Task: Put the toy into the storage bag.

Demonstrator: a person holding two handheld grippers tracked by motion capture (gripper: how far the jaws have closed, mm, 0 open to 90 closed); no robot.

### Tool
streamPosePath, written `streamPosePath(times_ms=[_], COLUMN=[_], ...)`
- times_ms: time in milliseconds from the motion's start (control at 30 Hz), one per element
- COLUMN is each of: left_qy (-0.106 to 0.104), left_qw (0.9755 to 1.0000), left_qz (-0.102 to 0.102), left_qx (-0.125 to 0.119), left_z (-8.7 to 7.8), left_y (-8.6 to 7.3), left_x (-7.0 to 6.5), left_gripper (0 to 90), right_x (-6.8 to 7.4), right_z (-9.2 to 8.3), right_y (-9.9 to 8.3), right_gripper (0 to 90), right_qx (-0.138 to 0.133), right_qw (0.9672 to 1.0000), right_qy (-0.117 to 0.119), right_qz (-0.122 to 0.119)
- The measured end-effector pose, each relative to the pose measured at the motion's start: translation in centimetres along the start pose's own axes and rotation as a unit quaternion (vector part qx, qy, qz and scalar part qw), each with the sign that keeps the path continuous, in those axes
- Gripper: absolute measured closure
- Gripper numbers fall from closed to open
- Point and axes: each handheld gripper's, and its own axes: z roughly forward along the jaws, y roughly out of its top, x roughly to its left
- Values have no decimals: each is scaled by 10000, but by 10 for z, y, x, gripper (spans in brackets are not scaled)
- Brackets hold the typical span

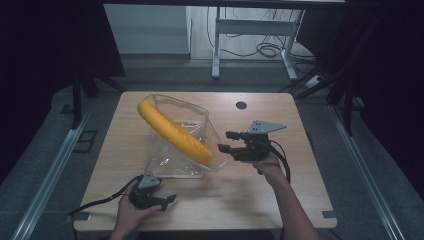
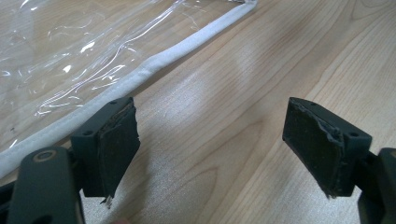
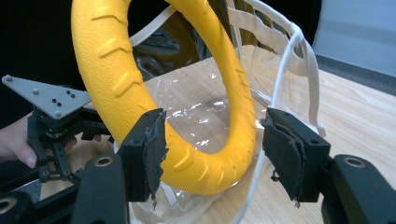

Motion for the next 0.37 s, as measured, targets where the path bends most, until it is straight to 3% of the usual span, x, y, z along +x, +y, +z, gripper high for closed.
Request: streamPosePath(times_ms=[367], left_qy=[6], left_qw=[10000], left_qz=[18], left_qx=[14], left_z=[-1], left_y=[0], left_x=[0], left_gripper=[182], right_x=[2], right_z=[1], right_y=[-4], right_gripper=[394], right_qx=[8], right_qw=[10000], right_qy=[61], right_qz=[68])
